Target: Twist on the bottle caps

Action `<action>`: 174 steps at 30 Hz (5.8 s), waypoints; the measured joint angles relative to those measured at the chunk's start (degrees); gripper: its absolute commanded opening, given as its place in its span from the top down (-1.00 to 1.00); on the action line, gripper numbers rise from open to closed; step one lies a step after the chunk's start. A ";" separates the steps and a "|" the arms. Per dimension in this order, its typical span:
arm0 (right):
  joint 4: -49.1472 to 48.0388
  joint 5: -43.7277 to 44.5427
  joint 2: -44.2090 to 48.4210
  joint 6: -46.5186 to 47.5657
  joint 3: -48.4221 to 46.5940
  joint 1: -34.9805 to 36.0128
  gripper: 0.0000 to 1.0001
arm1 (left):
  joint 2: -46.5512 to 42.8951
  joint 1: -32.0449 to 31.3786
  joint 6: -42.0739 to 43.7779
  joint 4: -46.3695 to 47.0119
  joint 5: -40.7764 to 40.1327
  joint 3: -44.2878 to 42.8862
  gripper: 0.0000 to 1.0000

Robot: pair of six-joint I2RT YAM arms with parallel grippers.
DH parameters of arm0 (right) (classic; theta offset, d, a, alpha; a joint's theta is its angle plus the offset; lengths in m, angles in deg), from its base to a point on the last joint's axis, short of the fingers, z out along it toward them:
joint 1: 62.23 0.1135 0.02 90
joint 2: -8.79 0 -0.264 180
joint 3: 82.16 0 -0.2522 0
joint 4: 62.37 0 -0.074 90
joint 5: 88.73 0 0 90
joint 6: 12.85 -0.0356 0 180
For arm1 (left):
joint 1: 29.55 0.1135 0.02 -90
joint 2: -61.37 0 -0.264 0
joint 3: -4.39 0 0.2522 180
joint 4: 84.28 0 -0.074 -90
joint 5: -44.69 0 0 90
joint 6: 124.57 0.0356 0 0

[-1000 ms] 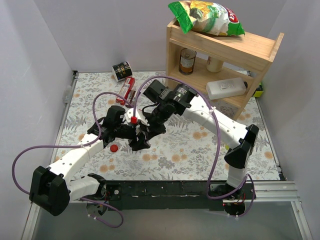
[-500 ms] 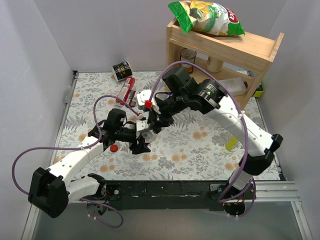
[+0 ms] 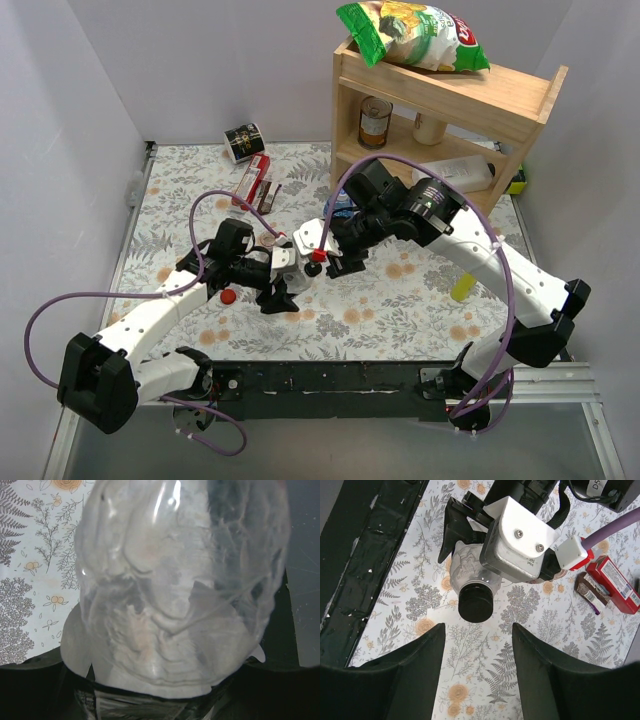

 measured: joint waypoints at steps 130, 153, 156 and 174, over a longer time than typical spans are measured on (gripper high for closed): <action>-3.50 -19.71 -8.50 -25.73 -7.69 -15.69 -0.17 | -2.93 -2.40 -4.96 4.57 -14.75 0.59 1.00; -4.07 -2.19 0.66 1.64 5.29 1.86 -0.15 | 0.94 -2.51 7.63 -7.76 -3.32 -3.23 1.00; -4.39 -2.23 0.39 1.81 5.29 2.71 -0.06 | 0.96 -2.51 7.61 -7.72 -2.99 -3.41 1.00; -4.50 -7.72 -7.69 -17.35 -1.25 -2.36 0.97 | -2.54 -2.49 -4.96 2.40 -7.08 1.11 1.00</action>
